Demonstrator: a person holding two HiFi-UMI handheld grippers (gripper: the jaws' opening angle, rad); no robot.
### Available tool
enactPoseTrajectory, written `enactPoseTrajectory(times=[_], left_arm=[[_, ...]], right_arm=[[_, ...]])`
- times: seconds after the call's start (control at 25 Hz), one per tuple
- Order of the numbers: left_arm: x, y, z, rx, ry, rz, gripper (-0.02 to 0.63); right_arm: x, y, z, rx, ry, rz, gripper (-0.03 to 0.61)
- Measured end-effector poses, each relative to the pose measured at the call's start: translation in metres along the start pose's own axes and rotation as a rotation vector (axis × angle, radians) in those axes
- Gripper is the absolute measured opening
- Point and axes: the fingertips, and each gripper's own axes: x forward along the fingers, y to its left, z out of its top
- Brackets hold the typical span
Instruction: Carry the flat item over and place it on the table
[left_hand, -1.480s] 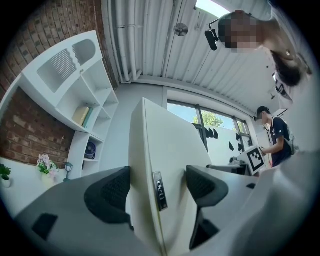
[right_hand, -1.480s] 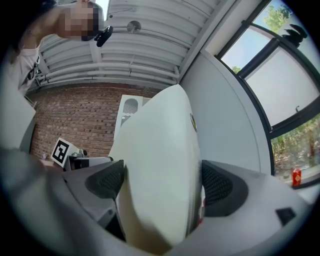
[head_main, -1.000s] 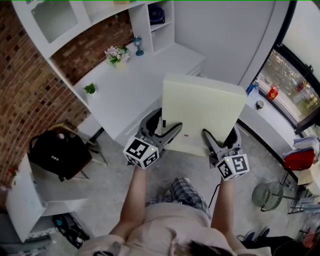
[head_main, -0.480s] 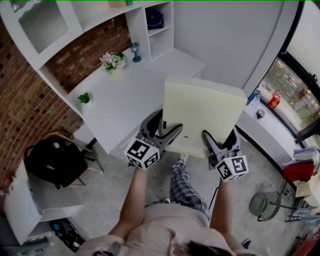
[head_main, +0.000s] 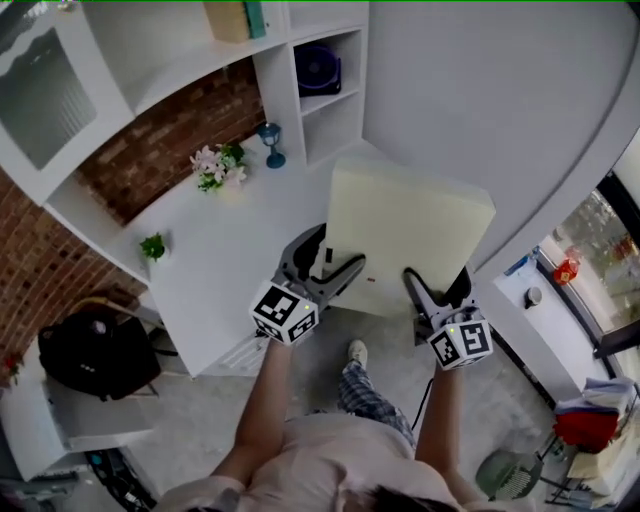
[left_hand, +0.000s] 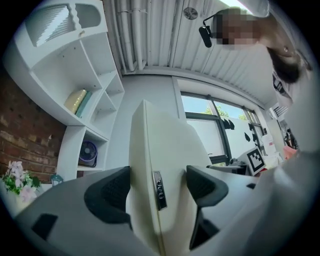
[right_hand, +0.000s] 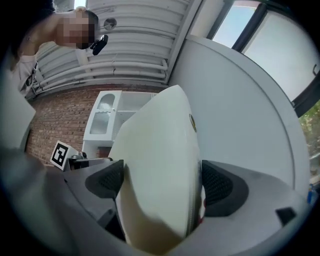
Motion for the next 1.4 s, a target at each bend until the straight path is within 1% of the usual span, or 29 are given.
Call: enactPoseTrajectory(times=[0.12, 0.24, 0.48, 0.6, 0.8, 1.12, 1.4], left_arm=[[0.054, 0.047, 0.000, -0.002, 0.001, 0.041, 0.345], [0.095, 0.092, -0.007, -0.011, 0.008, 0.082, 0.345], [0.132, 0.145, -0.026, -0.036, 0.034, 0.175, 0.345], [0.142, 0.171, -0.034, -0.053, 0.046, 0.202, 0.345], [0.155, 0.197, -0.040, -0.067, 0.071, 0.220, 0.345], [0.167, 0.231, -0.060, -0.103, 0.111, 0.235, 0.345], [0.172, 0.255, -0.099, -0.161, 0.192, 0.265, 0.345]], right_arm=[[0.064, -0.044, 0.002, 0.011, 0.020, 0.038, 0.488], [0.122, -0.078, -0.004, 0.013, 0.041, 0.074, 0.488], [0.191, -0.114, -0.026, 0.033, 0.087, 0.157, 0.488], [0.220, -0.122, -0.035, 0.041, 0.104, 0.175, 0.488], [0.248, -0.132, -0.047, 0.068, 0.133, 0.183, 0.488], [0.282, -0.142, -0.073, 0.115, 0.187, 0.184, 0.488], [0.300, -0.155, -0.118, 0.171, 0.305, 0.175, 0.488]])
